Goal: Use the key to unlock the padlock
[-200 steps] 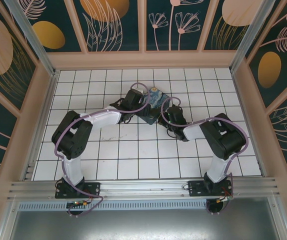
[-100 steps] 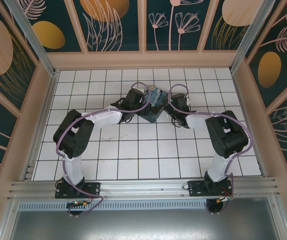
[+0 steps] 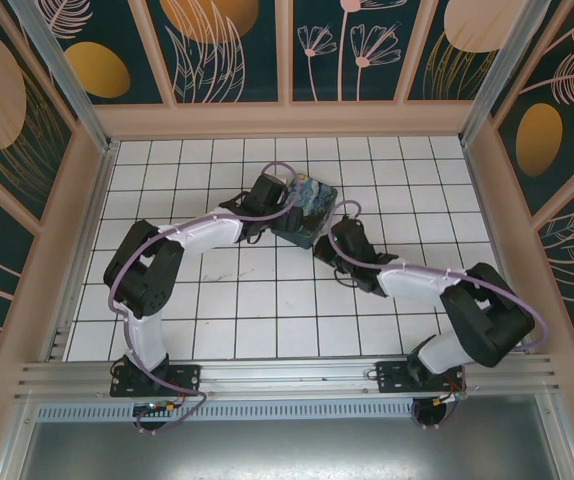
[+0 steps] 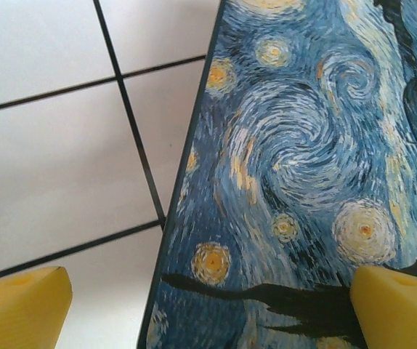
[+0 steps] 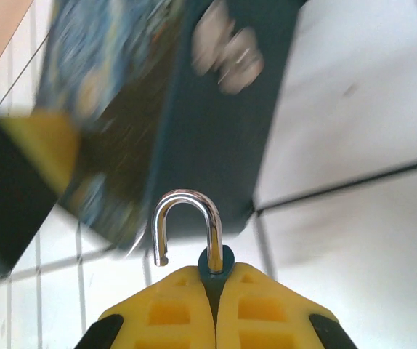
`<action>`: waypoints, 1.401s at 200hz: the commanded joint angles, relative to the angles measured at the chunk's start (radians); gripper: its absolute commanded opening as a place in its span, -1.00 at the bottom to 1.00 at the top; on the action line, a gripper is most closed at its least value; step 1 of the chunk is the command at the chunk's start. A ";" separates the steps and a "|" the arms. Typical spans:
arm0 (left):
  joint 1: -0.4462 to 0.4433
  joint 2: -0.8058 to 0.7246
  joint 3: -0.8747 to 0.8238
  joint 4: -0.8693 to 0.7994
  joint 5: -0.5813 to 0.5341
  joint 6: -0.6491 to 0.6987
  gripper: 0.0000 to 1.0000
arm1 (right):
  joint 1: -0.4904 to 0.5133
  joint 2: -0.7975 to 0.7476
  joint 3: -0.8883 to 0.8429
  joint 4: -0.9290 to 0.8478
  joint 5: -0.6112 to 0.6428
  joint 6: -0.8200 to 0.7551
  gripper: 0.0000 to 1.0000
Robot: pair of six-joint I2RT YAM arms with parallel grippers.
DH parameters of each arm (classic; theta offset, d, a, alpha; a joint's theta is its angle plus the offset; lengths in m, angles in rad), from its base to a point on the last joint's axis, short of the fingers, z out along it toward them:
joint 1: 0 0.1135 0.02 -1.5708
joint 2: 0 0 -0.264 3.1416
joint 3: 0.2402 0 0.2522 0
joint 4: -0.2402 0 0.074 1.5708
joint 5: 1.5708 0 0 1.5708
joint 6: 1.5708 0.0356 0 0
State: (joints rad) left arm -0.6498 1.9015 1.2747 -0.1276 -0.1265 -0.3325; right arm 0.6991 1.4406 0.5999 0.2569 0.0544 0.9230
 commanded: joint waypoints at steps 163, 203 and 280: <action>0.078 -0.637 -0.233 -0.072 0.039 -0.193 0.97 | 0.178 -0.027 -0.230 0.211 -0.081 0.138 -0.04; 0.110 -0.702 -0.250 -0.090 -0.071 -0.195 0.97 | 0.055 -0.325 -0.243 0.000 -0.047 0.078 0.45; 0.265 -0.785 -0.447 0.208 -0.347 -0.068 0.97 | -0.416 -0.452 0.160 -0.350 0.287 -0.327 0.98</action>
State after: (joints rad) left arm -0.4240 1.1328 0.8848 -0.0906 -0.3687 -0.4725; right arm 0.3912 0.9379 0.6868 -0.0181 0.1768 0.7906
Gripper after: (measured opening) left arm 0.985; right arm 0.986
